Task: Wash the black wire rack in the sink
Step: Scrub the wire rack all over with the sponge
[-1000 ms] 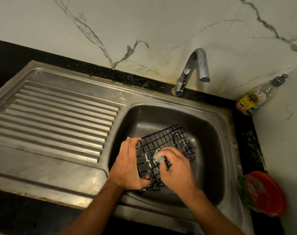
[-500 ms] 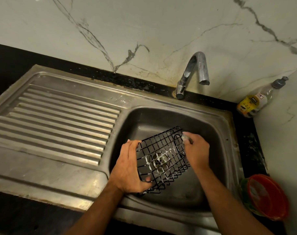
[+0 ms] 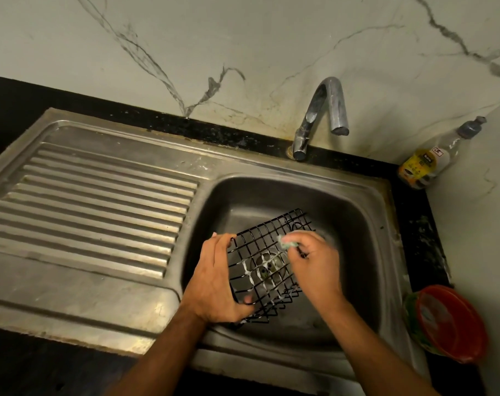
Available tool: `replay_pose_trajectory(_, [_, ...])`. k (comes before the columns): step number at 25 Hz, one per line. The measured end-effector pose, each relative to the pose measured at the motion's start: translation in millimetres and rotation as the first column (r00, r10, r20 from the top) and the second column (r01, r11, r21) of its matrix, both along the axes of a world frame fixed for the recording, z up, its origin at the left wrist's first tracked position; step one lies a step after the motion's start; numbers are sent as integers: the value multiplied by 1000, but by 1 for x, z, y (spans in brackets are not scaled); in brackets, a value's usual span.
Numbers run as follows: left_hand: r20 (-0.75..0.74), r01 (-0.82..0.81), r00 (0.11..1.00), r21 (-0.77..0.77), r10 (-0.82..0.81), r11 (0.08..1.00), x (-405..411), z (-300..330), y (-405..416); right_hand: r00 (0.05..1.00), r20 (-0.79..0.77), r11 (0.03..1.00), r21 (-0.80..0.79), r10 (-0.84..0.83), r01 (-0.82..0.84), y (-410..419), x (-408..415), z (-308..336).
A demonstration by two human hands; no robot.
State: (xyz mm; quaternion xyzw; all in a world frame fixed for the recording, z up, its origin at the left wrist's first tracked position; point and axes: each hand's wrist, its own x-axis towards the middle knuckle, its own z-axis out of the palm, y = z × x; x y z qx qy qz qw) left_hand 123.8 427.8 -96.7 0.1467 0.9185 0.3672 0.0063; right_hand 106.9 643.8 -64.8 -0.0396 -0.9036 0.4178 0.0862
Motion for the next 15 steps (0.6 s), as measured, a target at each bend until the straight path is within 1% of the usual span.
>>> replay_pose_trajectory(2, [10, 6, 1000, 9, -6, 1000, 2, 1, 0, 990, 27, 991, -3, -136, 136, 10, -19, -10])
replay_pose_trajectory(3, [8, 12, 1000, 14, -12, 1000, 2, 2, 0, 984, 56, 985, 13, -171, 170, 14, -27, -13])
replay_pose_trajectory(4, [-1, 17, 1000, 15, -17, 1000, 2, 3, 1, 982, 78, 985, 35, -172, 170, 15, -31, -16])
replay_pose_trajectory(6, [-21, 28, 999, -1, -28, 1000, 0, 1, 1, 993, 69, 993, 77, -100, 95, 2, -27, -10])
replay_pose_trajectory(7, [-27, 25, 999, -10, -26, 1000, 0, 0, 1, 999, 40, 995, 98, -34, 30, -10, -18, -7])
replay_pose_trajectory(9, [-35, 22, 999, -37, -23, 999, -1, -1, 1, 990, -69, 977, 182, 121, -106, -38, 8, 3])
replay_pose_trajectory(11, [-51, 38, 998, -78, -42, 996, 0, -3, 1, 970, -127, 963, 202, 207, -179, -54, 31, 4])
replay_pose_trajectory(13, [-57, 43, 997, -87, -48, 995, -1, -5, 1, 966, -121, 963, 174, 227, -205, -57, 34, 2])
replay_pose_trajectory(15, [-59, 33, 998, -73, -37, 997, -2, -1, 2, 966, -60, 957, 170, 250, -237, -48, 26, -2])
